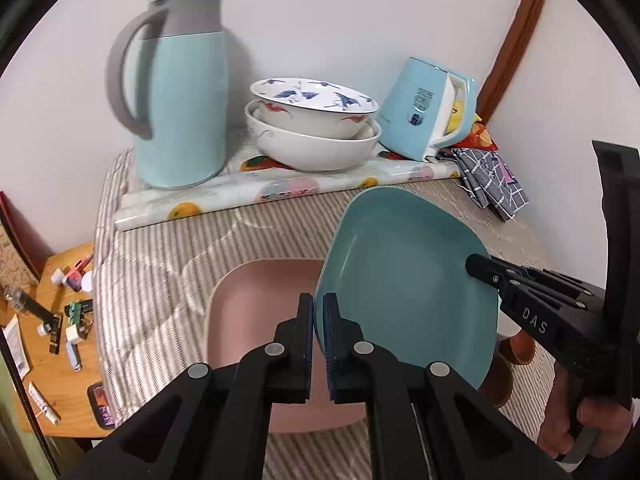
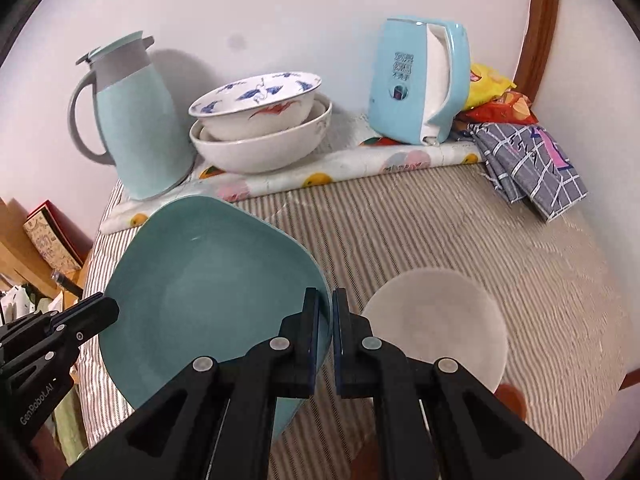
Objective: Organize plates and bowls
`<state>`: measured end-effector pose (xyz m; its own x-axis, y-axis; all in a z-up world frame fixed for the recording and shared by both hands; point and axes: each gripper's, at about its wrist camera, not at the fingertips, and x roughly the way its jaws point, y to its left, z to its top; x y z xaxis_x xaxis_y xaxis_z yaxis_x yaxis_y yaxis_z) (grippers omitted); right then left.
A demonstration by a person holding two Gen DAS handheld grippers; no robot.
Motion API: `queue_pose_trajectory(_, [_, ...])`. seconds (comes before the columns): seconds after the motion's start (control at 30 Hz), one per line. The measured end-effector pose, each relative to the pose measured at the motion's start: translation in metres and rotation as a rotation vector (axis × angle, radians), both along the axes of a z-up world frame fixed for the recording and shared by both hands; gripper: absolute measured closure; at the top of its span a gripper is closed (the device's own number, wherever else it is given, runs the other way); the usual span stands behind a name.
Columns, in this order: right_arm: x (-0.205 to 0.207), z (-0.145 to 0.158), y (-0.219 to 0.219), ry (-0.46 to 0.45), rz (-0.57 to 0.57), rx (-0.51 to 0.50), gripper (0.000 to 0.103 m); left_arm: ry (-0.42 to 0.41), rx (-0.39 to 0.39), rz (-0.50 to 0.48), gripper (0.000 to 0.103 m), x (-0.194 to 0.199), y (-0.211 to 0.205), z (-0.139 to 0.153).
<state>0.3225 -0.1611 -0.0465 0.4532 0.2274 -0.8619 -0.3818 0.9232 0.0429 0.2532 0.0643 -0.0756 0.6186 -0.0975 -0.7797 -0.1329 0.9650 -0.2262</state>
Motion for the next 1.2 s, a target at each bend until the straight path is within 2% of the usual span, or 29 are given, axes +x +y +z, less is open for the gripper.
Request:
queue_pose_trajectory(0.47, [-0.026,-0.015,0.031,0.011,0.039,-0.005,0.096,0.040,-0.006,0.039,0.097,-0.027,0.025,-0.019])
queue_pose_trajectory(1.2, [-0.029,-0.023,0.049,0.018,0.079,0.015,0.096,0.062,-0.010,0.084,0.097,-0.041,0.038,-0.029])
